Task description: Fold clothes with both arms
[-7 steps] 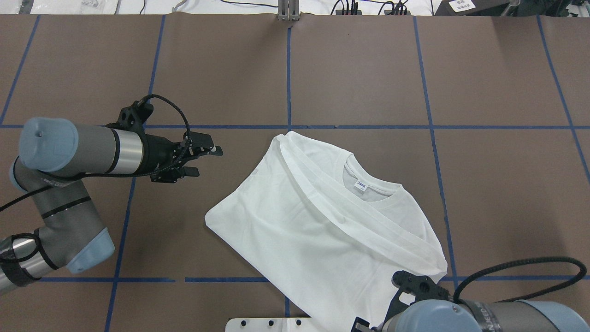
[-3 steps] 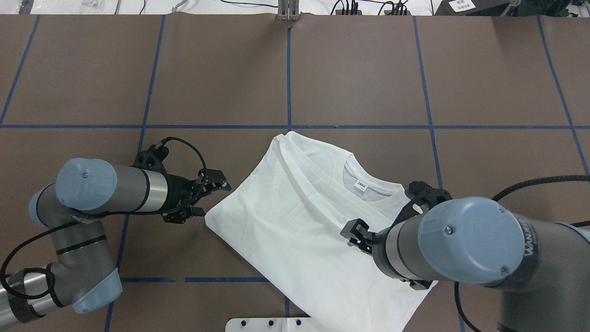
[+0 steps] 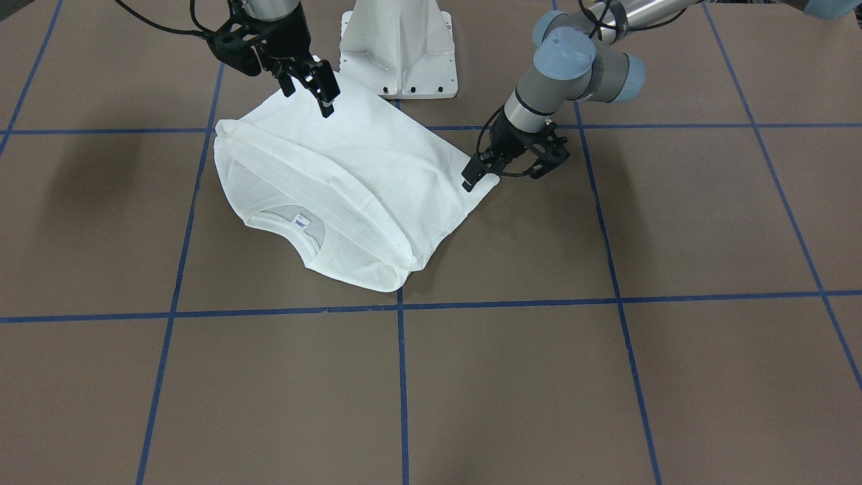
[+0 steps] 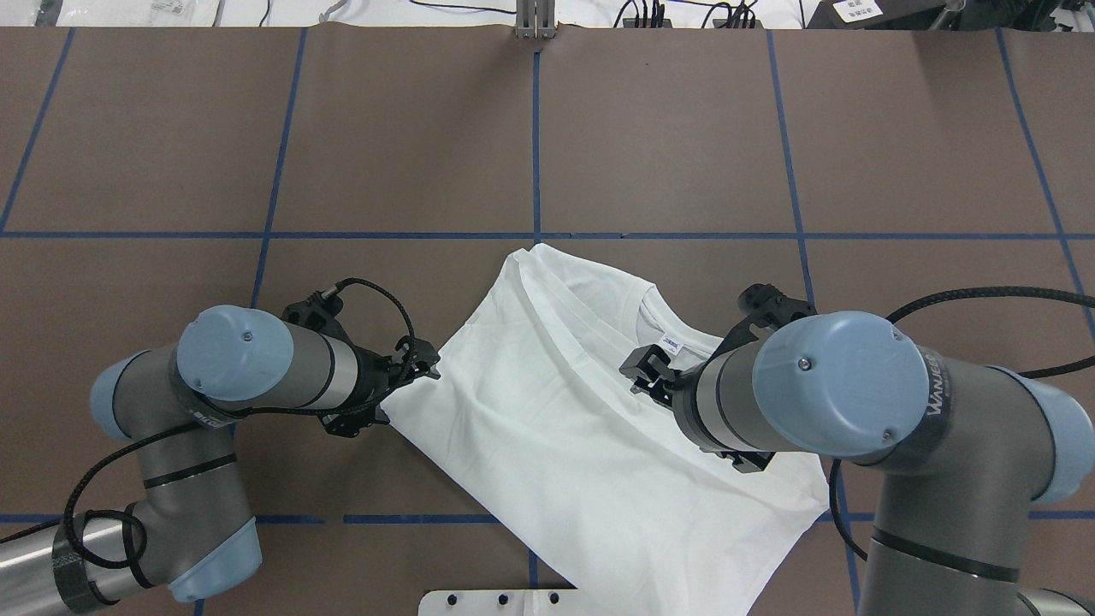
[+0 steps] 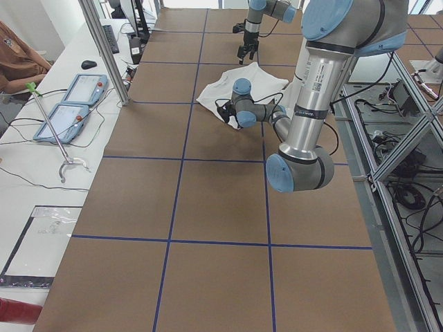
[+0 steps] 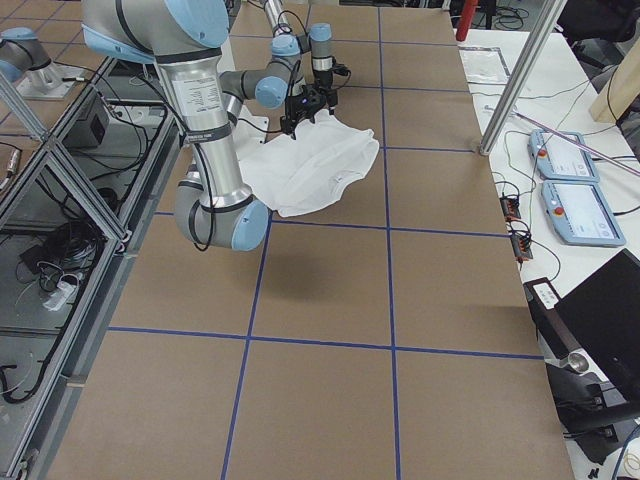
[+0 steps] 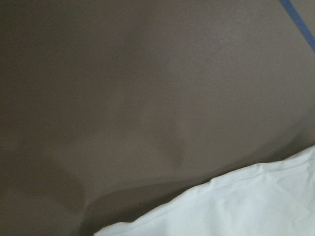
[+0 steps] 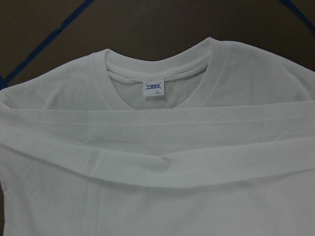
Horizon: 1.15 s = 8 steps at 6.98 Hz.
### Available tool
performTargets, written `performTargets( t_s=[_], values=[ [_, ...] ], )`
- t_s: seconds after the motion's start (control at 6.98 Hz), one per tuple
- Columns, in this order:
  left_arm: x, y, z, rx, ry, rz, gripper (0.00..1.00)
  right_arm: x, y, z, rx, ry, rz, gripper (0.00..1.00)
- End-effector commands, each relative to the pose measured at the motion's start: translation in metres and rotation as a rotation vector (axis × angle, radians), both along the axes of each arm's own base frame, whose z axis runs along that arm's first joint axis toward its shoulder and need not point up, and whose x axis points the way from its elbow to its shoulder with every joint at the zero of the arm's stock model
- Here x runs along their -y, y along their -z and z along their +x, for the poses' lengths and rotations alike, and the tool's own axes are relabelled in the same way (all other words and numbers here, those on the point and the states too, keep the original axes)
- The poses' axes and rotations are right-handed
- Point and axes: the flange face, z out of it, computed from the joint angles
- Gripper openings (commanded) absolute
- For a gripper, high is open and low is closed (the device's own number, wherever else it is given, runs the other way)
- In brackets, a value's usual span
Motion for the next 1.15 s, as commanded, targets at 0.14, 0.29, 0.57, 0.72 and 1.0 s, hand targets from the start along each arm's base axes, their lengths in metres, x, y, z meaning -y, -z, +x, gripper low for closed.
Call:
performTargets(
  t_s=[0.14, 0.29, 0.57, 0.72, 1.0],
  values=[
    [-0.004, -0.008, 0.003, 0.035, -0.007, -0.015, 0.83, 0.006, -0.003, -0.005, 0.002, -0.008, 0.002, 1.00],
    [-0.005, -0.010, 0.002, 0.037, -0.007, -0.015, 0.83, 0.006, -0.006, -0.008, -0.007, -0.007, -0.002, 1.00],
    [-0.002, -0.009, 0.003, 0.043, 0.024, 0.000, 0.32, 0.007, -0.008, -0.010, -0.013, -0.009, -0.004, 1.00],
    [-0.001, -0.009, 0.002, 0.044, 0.027, 0.004, 0.00, 0.007, -0.010, -0.013, -0.018, -0.008, -0.007, 1.00],
    [0.007, -0.006, -0.006, 0.048, 0.035, 0.029, 0.00, 0.007, -0.010, -0.013, -0.018, -0.009, -0.008, 1.00]
  ],
)
